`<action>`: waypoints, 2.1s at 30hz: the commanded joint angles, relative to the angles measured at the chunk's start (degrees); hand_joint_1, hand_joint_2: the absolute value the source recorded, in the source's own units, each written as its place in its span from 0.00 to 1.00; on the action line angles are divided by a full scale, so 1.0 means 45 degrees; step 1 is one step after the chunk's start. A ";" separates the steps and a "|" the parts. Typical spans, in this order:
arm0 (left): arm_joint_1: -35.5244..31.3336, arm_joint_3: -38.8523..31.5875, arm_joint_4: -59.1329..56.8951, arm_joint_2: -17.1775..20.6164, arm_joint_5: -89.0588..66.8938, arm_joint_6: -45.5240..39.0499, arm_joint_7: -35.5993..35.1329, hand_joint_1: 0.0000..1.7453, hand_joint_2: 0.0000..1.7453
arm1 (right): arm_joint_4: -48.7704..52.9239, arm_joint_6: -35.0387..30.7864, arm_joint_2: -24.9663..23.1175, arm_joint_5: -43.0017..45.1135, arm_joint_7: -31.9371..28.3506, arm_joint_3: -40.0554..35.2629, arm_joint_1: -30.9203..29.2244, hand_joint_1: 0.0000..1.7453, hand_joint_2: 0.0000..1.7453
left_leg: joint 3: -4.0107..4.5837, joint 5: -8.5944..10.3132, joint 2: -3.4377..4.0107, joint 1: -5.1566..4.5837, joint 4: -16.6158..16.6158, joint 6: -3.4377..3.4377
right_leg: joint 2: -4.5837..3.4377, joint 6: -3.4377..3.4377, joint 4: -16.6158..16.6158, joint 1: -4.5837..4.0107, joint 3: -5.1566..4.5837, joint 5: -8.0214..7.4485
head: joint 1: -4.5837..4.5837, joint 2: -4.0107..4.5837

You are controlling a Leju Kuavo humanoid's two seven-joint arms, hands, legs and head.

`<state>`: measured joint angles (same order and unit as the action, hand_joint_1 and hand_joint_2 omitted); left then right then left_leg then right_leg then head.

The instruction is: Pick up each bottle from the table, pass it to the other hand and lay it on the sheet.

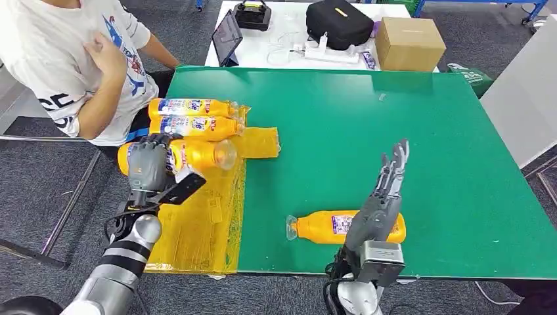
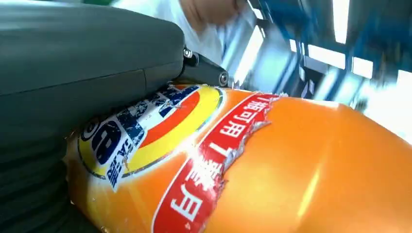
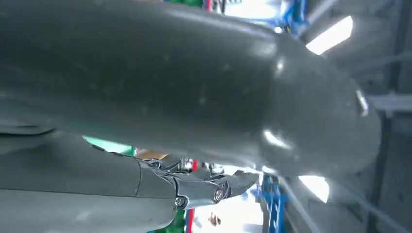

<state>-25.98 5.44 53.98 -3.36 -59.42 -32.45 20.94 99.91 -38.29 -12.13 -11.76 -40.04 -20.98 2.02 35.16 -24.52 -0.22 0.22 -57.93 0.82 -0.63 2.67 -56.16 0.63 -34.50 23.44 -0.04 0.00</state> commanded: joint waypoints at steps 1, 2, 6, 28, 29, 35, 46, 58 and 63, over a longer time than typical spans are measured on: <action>-0.1331 0.1623 -0.4613 0.1414 -0.1621 0.0714 -0.0148 1.00 1.00 | 0.0591 0.0209 0.0606 0.0537 0.0009 0.0823 -0.0176 0.00 0.00 | -0.0042 -0.0007 -0.0009 0.0000 0.0014 -0.0003 | 0.0017 -0.0010 0.0014 -0.0002 0.0045 0.0010 | 0.0000 0.0000; -0.1339 0.1594 -0.4699 0.1435 -0.1569 0.0893 -0.0131 1.00 1.00 | 0.0579 0.0283 0.0595 0.0617 0.0009 0.0850 -0.0186 0.00 0.00 | -0.0057 -0.0013 -0.0009 0.0003 0.0016 -0.0005 | 0.0020 -0.0013 0.0018 -0.0007 0.0063 0.0015 | 0.0000 0.0000; -0.0983 0.1216 -0.4694 0.1589 -0.0729 0.1805 0.0714 1.00 1.00 | 0.0079 0.0703 0.0465 0.0746 0.0009 0.0989 -0.0284 0.00 0.00 | -0.0052 -0.0022 0.0017 0.0014 0.0007 -0.0009 | -0.0003 -0.0017 0.0015 -0.0017 0.0055 0.0011 | 0.0000 0.0000; 0.0408 0.1583 -0.2870 0.1477 0.2981 0.6646 0.2263 0.00 0.00 | -0.2168 0.2285 -0.0058 0.0624 0.0097 0.1444 -0.0699 0.00 0.00 | -0.0103 -0.0013 -0.0015 0.0010 0.0021 -0.0006 | -0.0005 -0.0016 0.0031 -0.0013 0.0123 0.0003 | 0.0000 0.0000; 0.0418 0.1552 -0.2884 0.1490 0.3131 0.6799 0.2318 0.00 0.00 | -0.2242 0.2277 -0.0051 0.0586 0.0081 0.1444 -0.0729 0.00 0.00 | -0.0097 -0.0006 -0.0043 0.0005 0.0023 -0.0005 | 0.0020 -0.0014 0.0028 -0.0007 0.0124 0.0006 | 0.0005 0.0000; 0.0569 0.1988 -0.2837 0.1883 0.3916 0.7862 0.2603 0.00 0.00 | -0.2605 0.2402 -0.0053 0.0572 0.0167 0.1494 -0.0851 0.00 0.00 | -0.0116 -0.0004 -0.0051 -0.0001 0.0028 -0.0005 | 0.0033 -0.0018 0.0028 -0.0002 0.0151 0.0003 | 0.0005 0.0000; 0.1747 -0.1622 0.0700 -0.0461 0.8561 0.6247 0.3096 0.00 0.00 | -0.3458 0.2688 -0.0164 -0.0217 0.0705 0.1217 -0.0756 0.00 0.00 | -0.0131 -0.0008 -0.0067 0.0005 0.0021 -0.0001 | 0.0053 -0.0015 0.0032 -0.0008 0.0176 0.0009 | 0.0000 0.0000; 0.2187 -0.2177 0.4704 -0.1150 0.7923 -0.1677 0.4236 0.00 1.00 | -0.5689 0.4194 0.1830 -0.5377 0.4405 -0.0417 -0.1900 0.00 1.00 | -0.0059 -0.0011 -0.0055 0.0022 0.0002 -0.0004 | 0.0052 -0.0012 0.0026 -0.0026 0.0104 0.0004 | 0.0000 0.0000; 0.2273 -0.2170 0.4803 -0.1272 0.7818 -0.1677 0.4236 0.00 1.00 | -0.5672 0.4310 0.1997 -0.5336 0.4424 -0.0287 -0.2014 0.00 1.00 | -0.0028 0.0001 -0.0090 0.0010 0.0004 -0.0001 | 0.0075 -0.0005 0.0016 -0.0011 0.0071 0.0010 | -0.0005 0.0000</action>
<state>-16.63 -3.50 70.47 -7.41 -23.76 -39.65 40.13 81.04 -19.45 -8.61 -35.37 -20.96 -19.58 -2.55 35.14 -24.50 -0.67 0.25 -57.93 0.81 -0.32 2.66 -56.15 0.61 -34.29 23.49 -0.07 0.00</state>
